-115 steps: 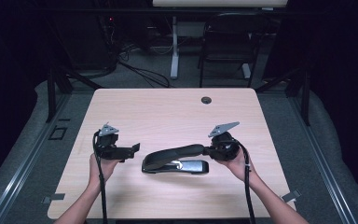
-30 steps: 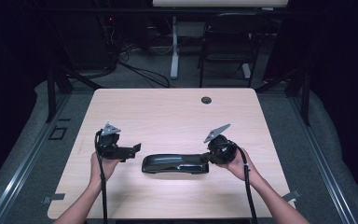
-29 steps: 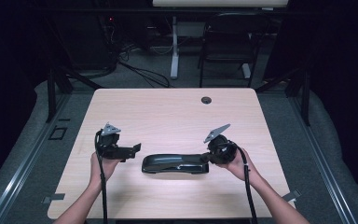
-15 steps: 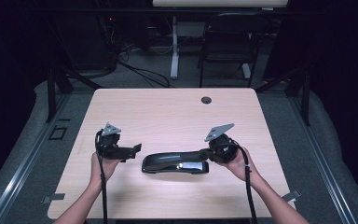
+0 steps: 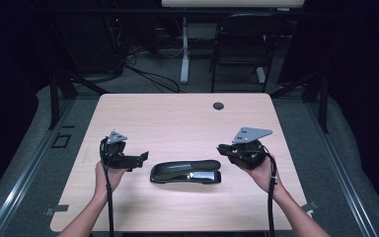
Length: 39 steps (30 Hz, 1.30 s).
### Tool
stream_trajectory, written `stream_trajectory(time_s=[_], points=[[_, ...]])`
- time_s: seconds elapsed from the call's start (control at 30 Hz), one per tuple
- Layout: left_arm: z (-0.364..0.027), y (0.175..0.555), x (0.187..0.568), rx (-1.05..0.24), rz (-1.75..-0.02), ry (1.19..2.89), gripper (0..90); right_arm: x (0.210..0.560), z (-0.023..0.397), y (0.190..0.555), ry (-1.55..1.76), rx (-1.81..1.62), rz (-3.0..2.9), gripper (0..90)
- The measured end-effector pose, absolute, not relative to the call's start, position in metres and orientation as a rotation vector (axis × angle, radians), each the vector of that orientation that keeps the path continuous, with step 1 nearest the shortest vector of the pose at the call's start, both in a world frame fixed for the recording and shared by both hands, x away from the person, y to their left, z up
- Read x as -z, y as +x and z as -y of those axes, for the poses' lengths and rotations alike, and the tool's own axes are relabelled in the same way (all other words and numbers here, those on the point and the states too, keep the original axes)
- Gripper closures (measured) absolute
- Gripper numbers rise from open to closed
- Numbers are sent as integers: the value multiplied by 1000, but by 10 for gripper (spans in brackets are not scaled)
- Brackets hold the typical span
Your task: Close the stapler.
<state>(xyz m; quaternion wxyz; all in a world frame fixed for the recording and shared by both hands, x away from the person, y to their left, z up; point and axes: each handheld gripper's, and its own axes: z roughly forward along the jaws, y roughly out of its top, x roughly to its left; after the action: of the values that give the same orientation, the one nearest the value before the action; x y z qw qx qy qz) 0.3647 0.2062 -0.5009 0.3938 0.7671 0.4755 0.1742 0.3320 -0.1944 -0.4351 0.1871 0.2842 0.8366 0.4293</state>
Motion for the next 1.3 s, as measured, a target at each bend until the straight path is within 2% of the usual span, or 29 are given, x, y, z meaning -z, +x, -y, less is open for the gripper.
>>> stream_trajectory(time_s=[0.17, 0.4, 0.5, 0.77, 0.97, 1.3], points=[[-206, 365, 500, -494, -1232, 1971, 1, 431, 216, 328, 864, -1216, -2292, 799], [-211, 367, 500, -490, -1247, 1956, 1, 436, 245, 325, 961, -1147, -2259, 732], [-213, 369, 500, -502, -1269, 1978, 1, 437, 257, 326, 999, -1127, -2238, 674], [-219, 373, 502, -489, -1286, 1976, 1, 444, 285, 335, 1135, -1086, -2181, 430], [-223, 376, 506, -470, -1293, 1980, 1, 456, 298, 346, 1237, -1026, -2166, 296], [-223, 382, 513, -436, -1291, 1999, 1, 473, 304, 357, 1290, -950, -2220, 186]])
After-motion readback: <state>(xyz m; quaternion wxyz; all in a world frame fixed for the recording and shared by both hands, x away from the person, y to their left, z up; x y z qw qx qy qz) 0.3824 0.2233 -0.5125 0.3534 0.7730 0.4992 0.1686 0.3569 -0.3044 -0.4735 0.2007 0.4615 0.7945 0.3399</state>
